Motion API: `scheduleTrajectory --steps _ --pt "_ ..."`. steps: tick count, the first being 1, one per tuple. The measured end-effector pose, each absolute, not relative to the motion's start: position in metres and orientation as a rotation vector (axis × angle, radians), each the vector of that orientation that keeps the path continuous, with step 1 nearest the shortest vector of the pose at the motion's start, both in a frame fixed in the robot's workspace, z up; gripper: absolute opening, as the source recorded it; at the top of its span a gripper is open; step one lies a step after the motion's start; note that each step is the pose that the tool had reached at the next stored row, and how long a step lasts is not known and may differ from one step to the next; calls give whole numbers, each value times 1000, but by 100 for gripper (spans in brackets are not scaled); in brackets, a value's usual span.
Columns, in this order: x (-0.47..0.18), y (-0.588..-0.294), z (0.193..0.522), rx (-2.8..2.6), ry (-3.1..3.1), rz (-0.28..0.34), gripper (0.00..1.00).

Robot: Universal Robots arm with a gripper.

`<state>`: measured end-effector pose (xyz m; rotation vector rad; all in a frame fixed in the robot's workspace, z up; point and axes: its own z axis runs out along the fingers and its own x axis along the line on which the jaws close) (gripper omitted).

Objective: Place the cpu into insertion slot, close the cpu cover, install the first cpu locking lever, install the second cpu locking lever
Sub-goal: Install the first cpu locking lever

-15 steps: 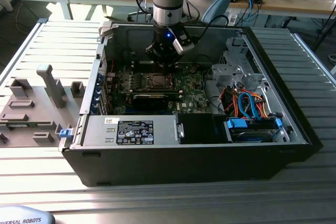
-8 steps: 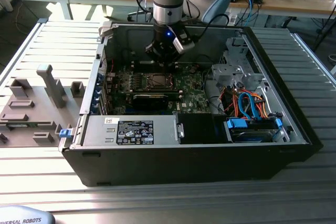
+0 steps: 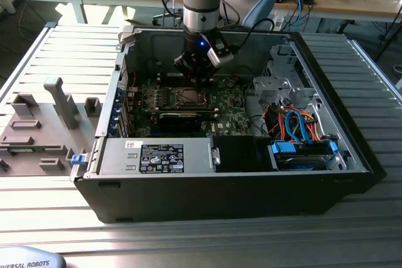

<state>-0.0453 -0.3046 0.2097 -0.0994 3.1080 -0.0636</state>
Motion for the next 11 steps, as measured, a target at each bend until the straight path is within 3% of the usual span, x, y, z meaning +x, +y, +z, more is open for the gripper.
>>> scheduleTrajectory --steps 11 --pt "-45 -316 210 -99 3108 -64 11"
